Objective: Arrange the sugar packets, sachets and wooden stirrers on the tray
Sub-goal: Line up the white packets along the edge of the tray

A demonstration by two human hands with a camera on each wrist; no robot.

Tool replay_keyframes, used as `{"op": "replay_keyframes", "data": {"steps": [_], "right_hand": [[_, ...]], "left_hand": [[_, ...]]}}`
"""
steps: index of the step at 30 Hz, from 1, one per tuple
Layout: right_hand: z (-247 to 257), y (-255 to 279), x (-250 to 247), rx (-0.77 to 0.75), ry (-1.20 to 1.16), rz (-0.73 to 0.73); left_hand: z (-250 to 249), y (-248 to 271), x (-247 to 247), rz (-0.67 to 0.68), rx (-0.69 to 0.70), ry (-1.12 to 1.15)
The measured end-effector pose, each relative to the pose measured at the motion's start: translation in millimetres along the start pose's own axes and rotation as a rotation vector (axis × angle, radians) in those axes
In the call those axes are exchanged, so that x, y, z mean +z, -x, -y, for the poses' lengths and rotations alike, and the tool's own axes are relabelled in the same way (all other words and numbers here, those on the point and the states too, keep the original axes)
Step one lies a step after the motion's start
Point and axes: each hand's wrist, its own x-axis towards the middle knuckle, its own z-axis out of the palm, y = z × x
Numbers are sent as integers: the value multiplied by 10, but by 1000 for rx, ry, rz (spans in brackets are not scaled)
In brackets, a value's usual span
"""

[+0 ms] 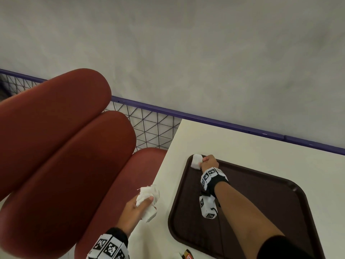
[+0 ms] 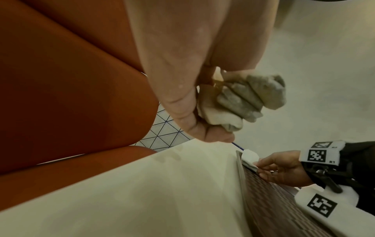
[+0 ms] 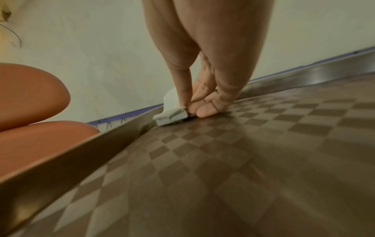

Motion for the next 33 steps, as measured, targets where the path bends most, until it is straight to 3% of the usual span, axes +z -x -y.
{"op": "replay_keyframes", "data": {"steps": [9,13,17,21,24,33], "right_hand": [[-80,68,-49,-56,-43,42],[-154,345,-134,-313,66,78],[-162,851,-335,-483,-16,314],[-115,1236,-473,-460,-86,562],[-131,1398,-466,-420,-56,657],[-168,1592,-505,-399,-155,599]], "left_hand": [[1,11,60,31,-24,-32],[-37,13,103,49,-23,-37],[-92,37,224,70,-14,-30],[-97,98,347,86,-59,-34],[-134,183,448,112,-78,-37],[-228,317,555,134,-99,-14]]}}
